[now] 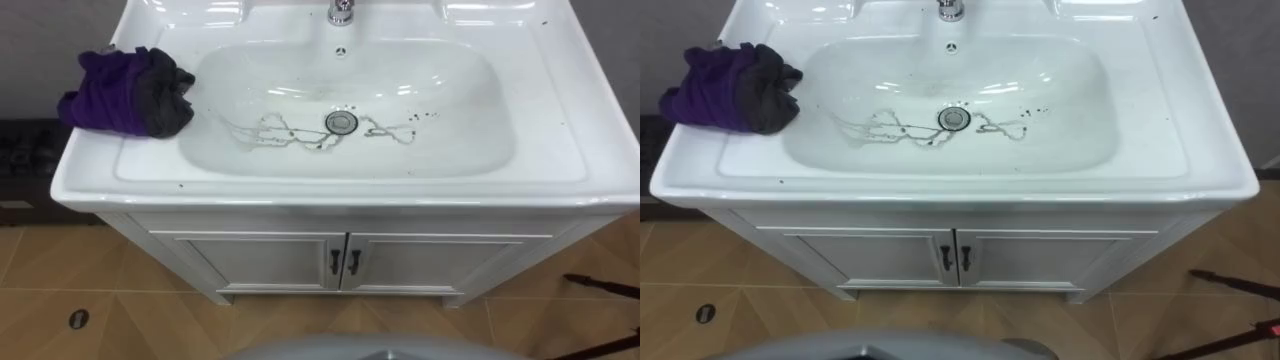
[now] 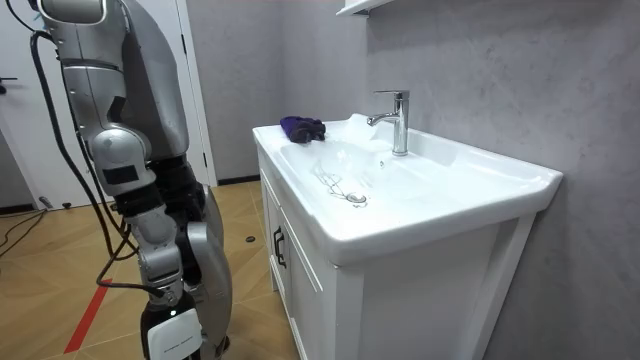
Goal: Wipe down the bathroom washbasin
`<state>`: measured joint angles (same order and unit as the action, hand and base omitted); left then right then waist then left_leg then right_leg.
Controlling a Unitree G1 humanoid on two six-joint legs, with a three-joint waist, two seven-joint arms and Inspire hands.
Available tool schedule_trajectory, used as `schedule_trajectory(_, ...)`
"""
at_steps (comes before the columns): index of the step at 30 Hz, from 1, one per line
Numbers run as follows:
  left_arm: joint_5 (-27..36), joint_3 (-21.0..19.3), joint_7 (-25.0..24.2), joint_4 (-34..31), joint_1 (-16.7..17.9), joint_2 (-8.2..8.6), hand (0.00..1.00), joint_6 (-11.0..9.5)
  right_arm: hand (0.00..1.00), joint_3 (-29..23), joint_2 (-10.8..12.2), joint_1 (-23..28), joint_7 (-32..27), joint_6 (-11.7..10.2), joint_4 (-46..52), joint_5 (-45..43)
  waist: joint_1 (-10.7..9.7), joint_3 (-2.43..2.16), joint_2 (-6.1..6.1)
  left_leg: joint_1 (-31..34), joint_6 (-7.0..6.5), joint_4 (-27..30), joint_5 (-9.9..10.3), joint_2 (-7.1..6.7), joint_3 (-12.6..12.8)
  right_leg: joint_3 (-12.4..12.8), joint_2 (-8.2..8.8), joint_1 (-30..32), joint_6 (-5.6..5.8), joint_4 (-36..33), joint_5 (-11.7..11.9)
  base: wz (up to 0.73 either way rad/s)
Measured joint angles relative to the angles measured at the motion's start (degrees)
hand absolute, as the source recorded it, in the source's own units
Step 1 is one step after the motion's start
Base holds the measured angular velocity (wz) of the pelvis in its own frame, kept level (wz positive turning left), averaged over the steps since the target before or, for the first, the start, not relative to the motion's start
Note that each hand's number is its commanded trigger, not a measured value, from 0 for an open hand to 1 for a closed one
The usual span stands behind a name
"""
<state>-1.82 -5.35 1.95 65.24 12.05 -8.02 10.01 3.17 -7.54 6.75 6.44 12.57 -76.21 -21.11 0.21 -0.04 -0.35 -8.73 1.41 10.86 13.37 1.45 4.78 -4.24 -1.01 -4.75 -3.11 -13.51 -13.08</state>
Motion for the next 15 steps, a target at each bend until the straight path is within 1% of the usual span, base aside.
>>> schedule_trajectory(10, 0.1, 0.0, -1.1, 0.0, 0.0, -0.29, 0.0, 0.1, 0.0, 0.1, 0.0, 0.0, 0.0, 0.0, -0.2, 0.0, 0.0, 0.02, -0.04, 0.0, 0.0, 0.0, 0.0, 0.0, 0.0, 0.0, 0.0, 0.0, 0.0, 0.0, 0.0, 0.0)
schedule_trajectory(15, 0.0, 0.0, -1.2, 0.0, 0.0, -0.38, 0.0, 0.6, 0.0, 0.1, 0.0, 0.0, 0.0, 0.0, -0.3, 0.0, 0.0, 0.01, -0.05, 0.0, 0.0, 0.0, 0.0, 0.0, 0.0, 0.0, -0.01, 0.0, 0.0, 0.0, 0.0, 0.0)
